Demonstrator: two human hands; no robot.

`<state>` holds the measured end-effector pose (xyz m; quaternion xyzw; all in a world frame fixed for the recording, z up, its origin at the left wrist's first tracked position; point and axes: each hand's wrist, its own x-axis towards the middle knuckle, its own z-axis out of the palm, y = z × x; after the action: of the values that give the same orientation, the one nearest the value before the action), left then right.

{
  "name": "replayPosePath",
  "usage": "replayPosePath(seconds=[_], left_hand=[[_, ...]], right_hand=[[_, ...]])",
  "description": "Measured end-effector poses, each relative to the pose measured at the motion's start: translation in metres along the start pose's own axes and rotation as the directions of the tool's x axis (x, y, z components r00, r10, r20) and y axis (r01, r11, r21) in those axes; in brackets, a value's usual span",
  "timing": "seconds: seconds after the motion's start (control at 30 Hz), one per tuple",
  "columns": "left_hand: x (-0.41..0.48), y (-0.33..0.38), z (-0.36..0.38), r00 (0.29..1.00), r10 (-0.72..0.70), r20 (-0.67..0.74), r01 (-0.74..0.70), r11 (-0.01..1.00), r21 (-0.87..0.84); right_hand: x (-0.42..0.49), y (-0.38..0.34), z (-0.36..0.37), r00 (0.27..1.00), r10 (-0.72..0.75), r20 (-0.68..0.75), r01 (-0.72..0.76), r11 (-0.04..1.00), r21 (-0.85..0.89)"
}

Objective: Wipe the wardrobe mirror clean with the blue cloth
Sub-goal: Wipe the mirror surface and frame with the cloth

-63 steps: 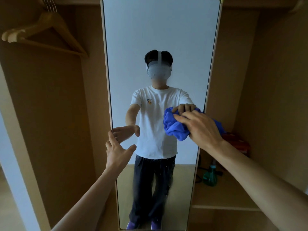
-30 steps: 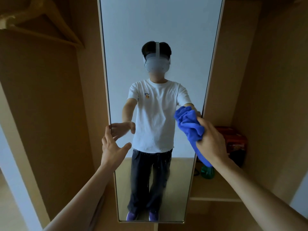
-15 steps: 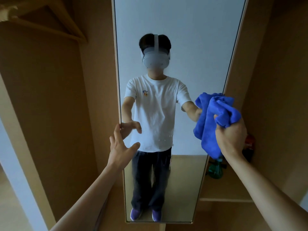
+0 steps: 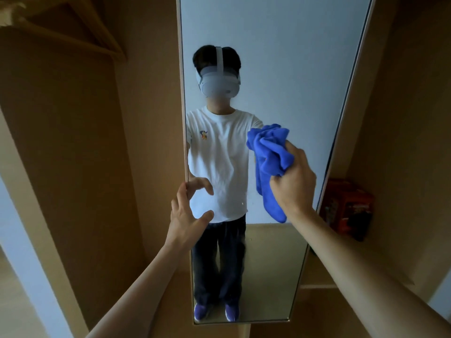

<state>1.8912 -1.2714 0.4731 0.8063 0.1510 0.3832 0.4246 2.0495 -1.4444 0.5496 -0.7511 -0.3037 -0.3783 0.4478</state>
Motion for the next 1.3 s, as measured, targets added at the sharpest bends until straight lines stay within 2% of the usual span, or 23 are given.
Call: replayPosePath(seconds=[0.13,0.33,0.43,0.53,0.63,0.73,0.8,0.9,0.97,1.1,1.3], left_hand=[[0.004,-0.006,-0.006,0.995,0.071,0.068,-0.069,0.997,-0.037],[0.007,-0.007,-0.014,0.987,0.085,0.136,-0.081,0.996,-0.036],[0.005,-0.005,-0.016,0.99,0.019,0.139,-0.013,0.999,-0.042],[0.006,-0.008,-0.016,0.983,-0.083,0.166,0.087,0.996,-0.013],[0.007,-0.01,-0.019,0.962,-0.197,0.187,0.2,0.98,0.002],[0.006,-0.01,-0.026,0.958,-0.18,0.223,0.199,0.978,-0.064],[0.005,-0.011,-0.029,0.957,-0.165,0.24,0.191,0.978,-0.089],[0.003,-0.014,-0.03,0.947,-0.2,0.253,0.232,0.967,-0.105],[0.001,-0.017,-0.029,0.944,-0.21,0.255,0.249,0.96,-0.128],[-0.008,-0.025,-0.024,0.946,-0.213,0.246,0.256,0.953,-0.16],[-0.015,-0.038,-0.02,0.951,-0.218,0.219,0.261,0.947,-0.187]], right_hand=[[-0.011,-0.038,0.021,0.996,-0.037,0.087,0.037,0.999,0.0],[-0.026,-0.079,0.042,0.989,-0.096,0.113,0.093,0.995,0.03],[-0.03,-0.089,0.049,0.978,-0.166,0.123,0.165,0.986,0.022],[-0.035,-0.1,0.059,0.955,-0.192,0.224,0.196,0.981,0.005],[-0.046,-0.109,0.068,0.917,-0.267,0.296,0.295,0.954,-0.052],[-0.045,-0.108,0.066,0.896,-0.297,0.33,0.335,0.94,-0.065],[-0.037,-0.104,0.059,0.86,-0.355,0.365,0.422,0.899,-0.12],[-0.029,-0.099,0.051,0.787,-0.492,0.373,0.589,0.78,-0.212],[-0.03,-0.099,0.051,0.747,-0.529,0.402,0.642,0.731,-0.233],[-0.045,-0.097,0.052,0.725,-0.54,0.426,0.662,0.716,-0.219],[-0.084,-0.075,0.068,0.749,-0.495,0.44,0.62,0.757,-0.206]])
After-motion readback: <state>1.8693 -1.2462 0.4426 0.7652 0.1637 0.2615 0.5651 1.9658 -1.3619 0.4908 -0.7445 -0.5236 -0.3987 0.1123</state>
